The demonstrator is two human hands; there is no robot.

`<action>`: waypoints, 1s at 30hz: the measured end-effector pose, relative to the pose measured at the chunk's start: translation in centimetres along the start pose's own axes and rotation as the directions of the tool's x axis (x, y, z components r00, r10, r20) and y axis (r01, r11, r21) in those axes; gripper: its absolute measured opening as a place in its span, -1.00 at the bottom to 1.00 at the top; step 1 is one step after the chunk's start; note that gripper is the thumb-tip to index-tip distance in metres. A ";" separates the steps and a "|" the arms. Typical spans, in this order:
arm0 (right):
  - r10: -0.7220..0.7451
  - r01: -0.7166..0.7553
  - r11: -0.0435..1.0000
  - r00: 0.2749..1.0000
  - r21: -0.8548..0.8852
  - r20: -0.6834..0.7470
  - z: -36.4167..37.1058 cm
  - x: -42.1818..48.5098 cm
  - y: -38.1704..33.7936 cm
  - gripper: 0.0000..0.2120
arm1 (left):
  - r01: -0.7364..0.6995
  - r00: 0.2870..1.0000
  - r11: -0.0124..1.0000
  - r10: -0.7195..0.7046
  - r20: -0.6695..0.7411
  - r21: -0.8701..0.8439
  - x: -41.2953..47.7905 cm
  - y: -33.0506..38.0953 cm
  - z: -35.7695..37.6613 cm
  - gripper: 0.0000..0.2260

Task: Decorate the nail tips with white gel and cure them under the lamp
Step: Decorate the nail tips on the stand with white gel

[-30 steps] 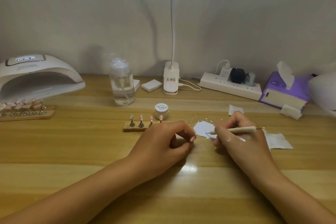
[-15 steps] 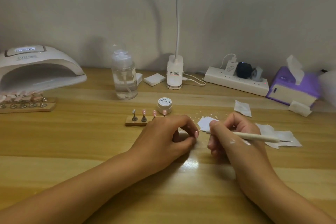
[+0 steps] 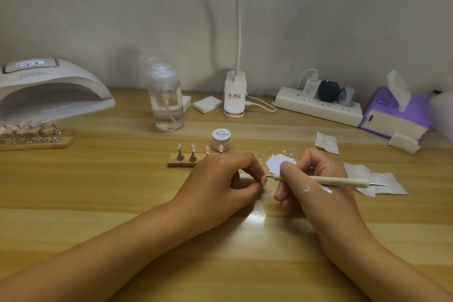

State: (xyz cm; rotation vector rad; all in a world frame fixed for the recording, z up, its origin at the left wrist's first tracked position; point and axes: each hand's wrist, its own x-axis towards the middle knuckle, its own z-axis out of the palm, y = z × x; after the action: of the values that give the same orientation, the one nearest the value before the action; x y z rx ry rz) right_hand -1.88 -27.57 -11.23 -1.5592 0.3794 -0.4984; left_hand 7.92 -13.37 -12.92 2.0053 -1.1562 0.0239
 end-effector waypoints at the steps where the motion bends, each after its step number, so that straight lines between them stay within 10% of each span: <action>1: -0.001 0.001 1.000 1.000 -0.002 0.000 0.0 0.0 0.0 -0.76 | 0.000 1.000 1.000 0.000 0.000 0.004 0.0 0.0 0.0 -0.88; 30: -0.025 0.027 0.998 0.999 -0.054 0.038 0.0 0.3 0.6 -0.86 | 0.003 1.000 1.000 -0.003 -0.012 0.026 0.1 0.1 0.0 -0.91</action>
State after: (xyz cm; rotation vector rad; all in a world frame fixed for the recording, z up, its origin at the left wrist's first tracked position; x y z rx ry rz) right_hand -1.58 -27.76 -11.78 -1.6259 0.3471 -0.4815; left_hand 7.89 -13.42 -12.80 2.0270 -1.1507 0.0491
